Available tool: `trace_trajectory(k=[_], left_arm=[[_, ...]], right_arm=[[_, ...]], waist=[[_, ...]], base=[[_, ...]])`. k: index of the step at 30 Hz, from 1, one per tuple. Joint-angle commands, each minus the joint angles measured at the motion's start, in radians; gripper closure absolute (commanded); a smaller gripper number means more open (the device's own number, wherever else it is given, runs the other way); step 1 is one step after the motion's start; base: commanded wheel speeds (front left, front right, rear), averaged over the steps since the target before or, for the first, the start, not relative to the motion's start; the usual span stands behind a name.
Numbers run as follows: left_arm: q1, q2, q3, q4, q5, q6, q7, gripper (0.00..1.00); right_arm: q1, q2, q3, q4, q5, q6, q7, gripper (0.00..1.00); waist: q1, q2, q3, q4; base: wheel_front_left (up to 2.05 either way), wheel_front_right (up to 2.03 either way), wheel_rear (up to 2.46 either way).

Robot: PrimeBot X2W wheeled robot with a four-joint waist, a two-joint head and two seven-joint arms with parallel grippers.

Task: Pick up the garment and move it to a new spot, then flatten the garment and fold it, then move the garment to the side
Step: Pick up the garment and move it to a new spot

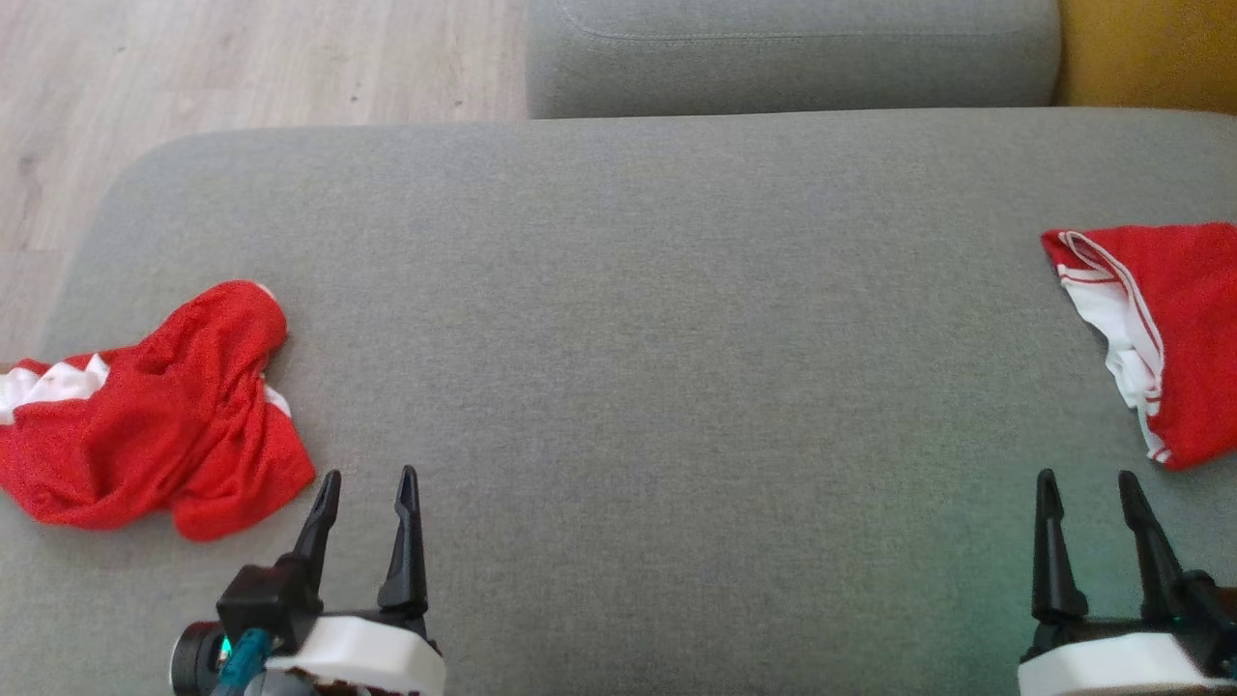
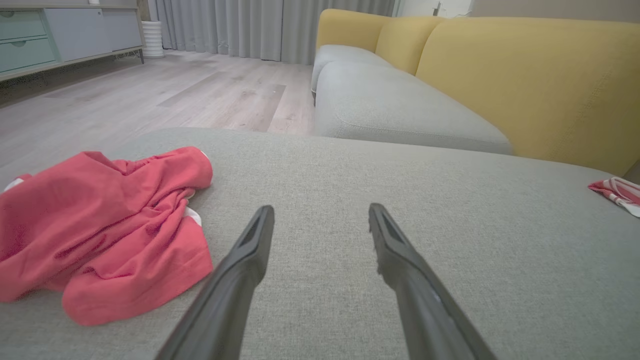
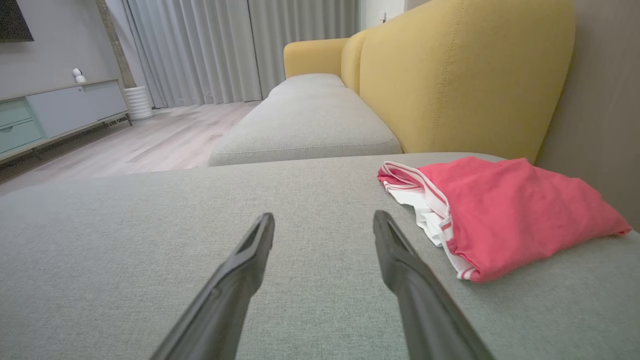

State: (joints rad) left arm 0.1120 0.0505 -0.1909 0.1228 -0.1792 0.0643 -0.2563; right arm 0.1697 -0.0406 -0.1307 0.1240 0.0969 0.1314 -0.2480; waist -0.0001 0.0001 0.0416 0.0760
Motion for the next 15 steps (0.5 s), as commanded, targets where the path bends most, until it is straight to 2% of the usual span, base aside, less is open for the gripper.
trace_trajectory(k=[1, 5, 15], left_arm=[[-0.042, 0.0, 0.029, -0.038, 0.001, -0.002, -0.006, 0.0], [-0.035, 0.0, 0.022, -0.047, -0.003, 0.001, -0.006, 0.0], [0.007, 0.0, 0.001, -0.071, -0.024, 0.024, -0.006, 0.0]], right_arm=[[-0.033, -0.01, 0.031, -0.037, 0.006, -0.001, -0.013, 0.0], [-0.022, -0.01, 0.043, -0.046, 0.012, -0.001, -0.014, 0.0], [-0.01, -0.01, 0.11, -0.046, 0.027, -0.001, -0.014, 0.0]], waist=[[0.0001, -0.0001, -0.003, 0.008], [0.0001, -0.0001, -0.02, 0.064], [0.0001, -0.0001, -0.057, 0.313]], base=[[0.0, 0.0, 0.0], [0.0, 0.0, 0.0], [0.0, 0.0, 0.0]])
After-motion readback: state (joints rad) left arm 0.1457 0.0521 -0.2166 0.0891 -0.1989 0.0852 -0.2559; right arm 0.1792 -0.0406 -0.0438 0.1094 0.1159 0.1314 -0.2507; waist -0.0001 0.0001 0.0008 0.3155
